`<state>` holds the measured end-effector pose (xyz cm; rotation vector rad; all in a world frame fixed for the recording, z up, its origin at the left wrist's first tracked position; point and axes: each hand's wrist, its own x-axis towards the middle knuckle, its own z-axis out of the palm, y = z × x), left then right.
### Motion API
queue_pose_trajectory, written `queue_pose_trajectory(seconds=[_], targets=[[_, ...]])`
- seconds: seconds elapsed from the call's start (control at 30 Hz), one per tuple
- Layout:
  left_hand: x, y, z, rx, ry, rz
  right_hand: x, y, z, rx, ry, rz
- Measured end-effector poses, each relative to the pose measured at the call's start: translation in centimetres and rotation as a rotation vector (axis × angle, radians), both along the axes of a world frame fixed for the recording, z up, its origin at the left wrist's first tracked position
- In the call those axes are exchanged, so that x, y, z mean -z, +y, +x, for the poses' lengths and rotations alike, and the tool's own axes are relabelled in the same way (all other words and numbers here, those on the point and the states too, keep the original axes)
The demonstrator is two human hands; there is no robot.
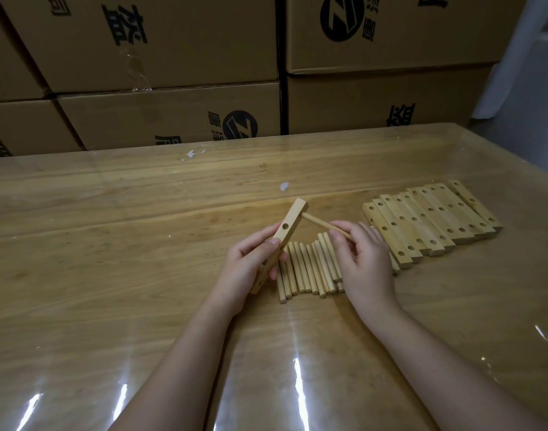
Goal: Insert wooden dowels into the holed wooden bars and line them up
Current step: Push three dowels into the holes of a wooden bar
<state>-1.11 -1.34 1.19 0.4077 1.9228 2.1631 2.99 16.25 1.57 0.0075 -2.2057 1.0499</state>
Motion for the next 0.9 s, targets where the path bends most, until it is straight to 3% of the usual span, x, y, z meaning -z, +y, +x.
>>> queue_pose_trajectory(seconds=[0.9], targets=[[0.08,0.36,0.44,-0.072,0.131,-0.087,0.26,0.37,0.19,0.028,-0.083,0.029]])
